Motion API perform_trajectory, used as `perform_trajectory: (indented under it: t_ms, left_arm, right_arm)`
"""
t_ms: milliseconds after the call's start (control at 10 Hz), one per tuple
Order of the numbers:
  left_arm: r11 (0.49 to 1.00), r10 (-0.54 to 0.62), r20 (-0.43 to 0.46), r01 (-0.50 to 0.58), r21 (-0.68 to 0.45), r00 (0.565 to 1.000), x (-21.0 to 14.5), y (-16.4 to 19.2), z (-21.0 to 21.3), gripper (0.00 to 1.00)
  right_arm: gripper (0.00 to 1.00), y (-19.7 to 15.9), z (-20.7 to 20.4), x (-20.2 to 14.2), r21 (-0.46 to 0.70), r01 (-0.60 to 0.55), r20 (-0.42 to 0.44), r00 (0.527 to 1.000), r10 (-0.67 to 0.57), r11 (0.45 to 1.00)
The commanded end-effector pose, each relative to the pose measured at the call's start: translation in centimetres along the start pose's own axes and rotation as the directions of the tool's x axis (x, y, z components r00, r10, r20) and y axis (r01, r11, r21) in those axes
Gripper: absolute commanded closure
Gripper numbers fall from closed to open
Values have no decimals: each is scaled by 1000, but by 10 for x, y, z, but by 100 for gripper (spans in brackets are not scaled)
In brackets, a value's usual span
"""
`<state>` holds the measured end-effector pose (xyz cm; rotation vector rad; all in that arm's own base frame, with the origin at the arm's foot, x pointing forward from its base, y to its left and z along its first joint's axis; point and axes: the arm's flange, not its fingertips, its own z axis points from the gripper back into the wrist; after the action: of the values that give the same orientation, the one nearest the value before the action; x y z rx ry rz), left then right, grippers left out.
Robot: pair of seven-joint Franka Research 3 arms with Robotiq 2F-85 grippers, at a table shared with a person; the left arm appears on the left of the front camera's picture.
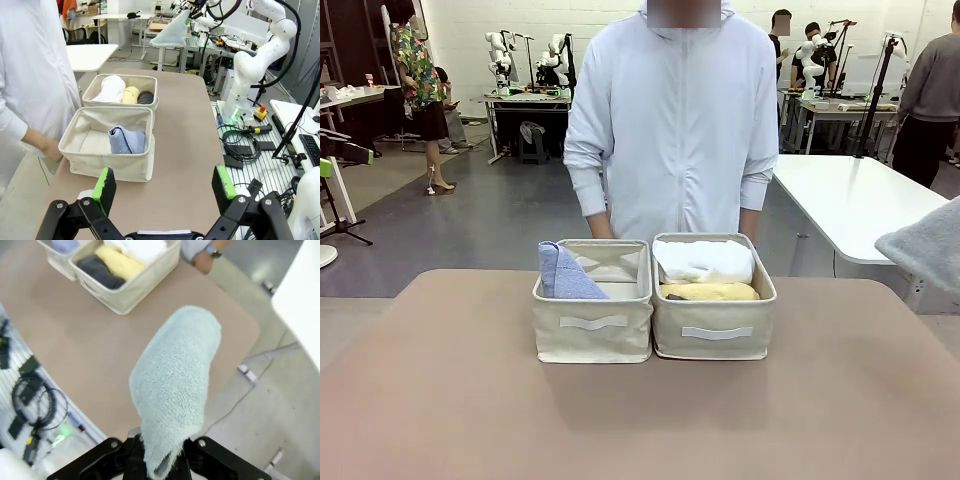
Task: Sort the towels based on their folding style.
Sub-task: Pick up another triangle-folded towel from the table and place it in the left Fabric basket.
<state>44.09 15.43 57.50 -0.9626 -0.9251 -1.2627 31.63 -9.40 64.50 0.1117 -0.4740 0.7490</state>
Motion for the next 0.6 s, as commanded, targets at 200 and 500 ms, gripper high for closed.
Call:
perform_trajectory:
  t_ms: [200,500]
  left_arm:
    - [1000,-6,5,6,3,1000,1,-1,2,0]
    - [1000,-6,5,6,3,1000,1,-1,2,0]
  right_arm:
    - [92,20,-25,101,35,-116,-101,988,119,993]
    - [92,25,-51,130,61,-142,-135,980,149,988]
